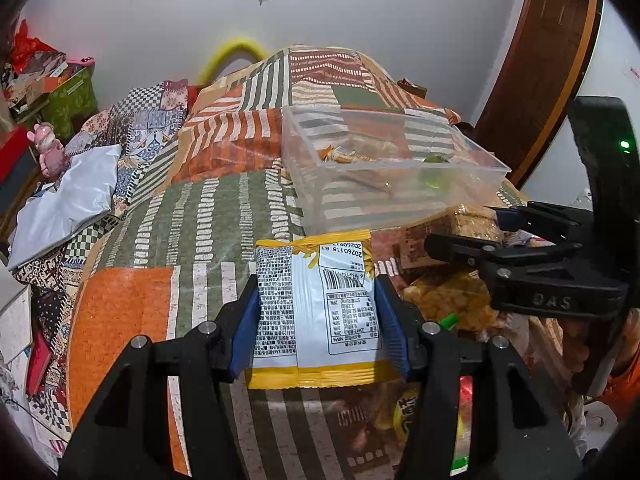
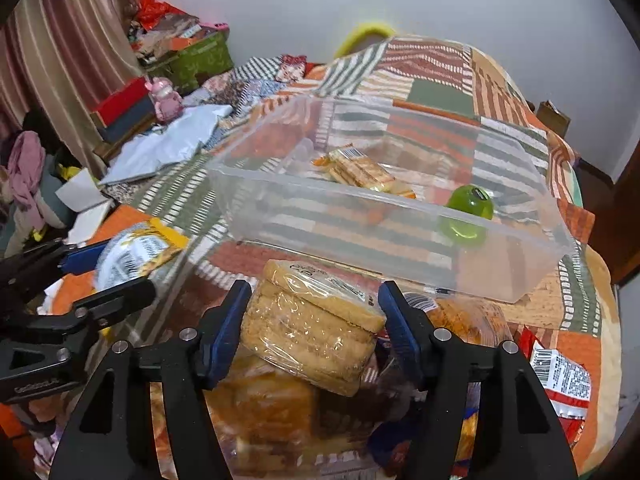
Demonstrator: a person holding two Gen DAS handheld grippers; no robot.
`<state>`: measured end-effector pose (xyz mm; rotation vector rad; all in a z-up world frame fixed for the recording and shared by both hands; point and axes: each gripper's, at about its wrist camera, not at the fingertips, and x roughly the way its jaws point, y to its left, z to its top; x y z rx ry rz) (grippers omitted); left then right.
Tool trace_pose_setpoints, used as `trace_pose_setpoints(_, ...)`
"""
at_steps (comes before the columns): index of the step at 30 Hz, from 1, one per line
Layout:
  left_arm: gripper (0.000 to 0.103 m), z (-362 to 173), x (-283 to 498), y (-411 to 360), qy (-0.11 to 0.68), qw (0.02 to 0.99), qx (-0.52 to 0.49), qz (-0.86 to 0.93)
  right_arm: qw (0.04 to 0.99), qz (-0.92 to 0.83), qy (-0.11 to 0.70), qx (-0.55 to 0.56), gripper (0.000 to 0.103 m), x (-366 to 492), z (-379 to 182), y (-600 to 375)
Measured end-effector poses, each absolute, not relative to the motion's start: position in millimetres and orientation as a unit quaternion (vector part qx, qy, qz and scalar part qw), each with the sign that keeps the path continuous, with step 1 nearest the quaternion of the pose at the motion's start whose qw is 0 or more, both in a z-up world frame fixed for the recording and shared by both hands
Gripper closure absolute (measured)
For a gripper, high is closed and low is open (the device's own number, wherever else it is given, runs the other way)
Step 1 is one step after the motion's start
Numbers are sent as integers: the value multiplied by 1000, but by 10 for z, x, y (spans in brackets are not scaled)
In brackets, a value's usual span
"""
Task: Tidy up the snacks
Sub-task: 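Lift both bags over the clear box and release them inside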
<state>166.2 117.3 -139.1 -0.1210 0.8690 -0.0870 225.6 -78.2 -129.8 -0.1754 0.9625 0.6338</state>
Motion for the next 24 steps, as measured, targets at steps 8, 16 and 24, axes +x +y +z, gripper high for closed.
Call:
trace_pose_setpoints(8,49,-1125,1658,1111,400,914,-65,-38,847,329,411,-67,42,2110,-983,-878)
trace_pose_setpoints(16,49,-846,1781,979,381,921,-68,-41,864,341,367,-52,43,2070,-649,-1037)
trace_pose_setpoints(24,49,-640,2050,813,363,928,-62,-47,881,330,336,-41,44,2264,-391,-1215)
